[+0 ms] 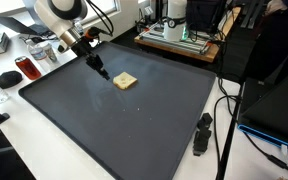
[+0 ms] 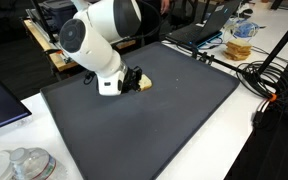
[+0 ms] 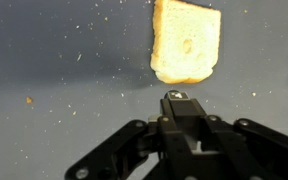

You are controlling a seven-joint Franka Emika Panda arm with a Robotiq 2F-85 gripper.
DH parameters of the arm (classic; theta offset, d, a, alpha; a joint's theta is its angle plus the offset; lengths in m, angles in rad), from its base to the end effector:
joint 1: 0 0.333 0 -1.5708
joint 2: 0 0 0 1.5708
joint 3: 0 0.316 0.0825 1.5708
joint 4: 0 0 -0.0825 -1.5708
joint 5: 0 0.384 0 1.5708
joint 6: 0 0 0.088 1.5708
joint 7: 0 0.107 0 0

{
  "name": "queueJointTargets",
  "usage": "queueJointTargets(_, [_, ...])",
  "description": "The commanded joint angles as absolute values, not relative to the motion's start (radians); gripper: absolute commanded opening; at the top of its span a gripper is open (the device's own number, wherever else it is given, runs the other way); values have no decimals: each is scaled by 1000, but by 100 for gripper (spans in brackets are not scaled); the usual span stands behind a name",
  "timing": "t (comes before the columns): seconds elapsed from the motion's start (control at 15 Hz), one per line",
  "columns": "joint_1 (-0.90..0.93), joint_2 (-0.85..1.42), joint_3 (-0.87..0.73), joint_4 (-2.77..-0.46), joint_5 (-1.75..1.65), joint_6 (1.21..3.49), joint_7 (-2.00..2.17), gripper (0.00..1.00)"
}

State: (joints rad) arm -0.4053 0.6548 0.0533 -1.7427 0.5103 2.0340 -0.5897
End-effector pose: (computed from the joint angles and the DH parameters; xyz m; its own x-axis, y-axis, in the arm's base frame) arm 0.5988 -0.1927 0.1817 0.9900 -0.0462 -0.1330 -0.1095 -0.8464 -0.5212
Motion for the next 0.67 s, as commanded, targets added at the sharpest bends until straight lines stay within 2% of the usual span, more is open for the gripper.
queueJointTargets(0.0, [-437, 500, 67, -1986, 641, 2172, -711, 5])
queueJointTargets(0.6, [-384, 294, 13, -2324, 1023, 2443, -967, 5])
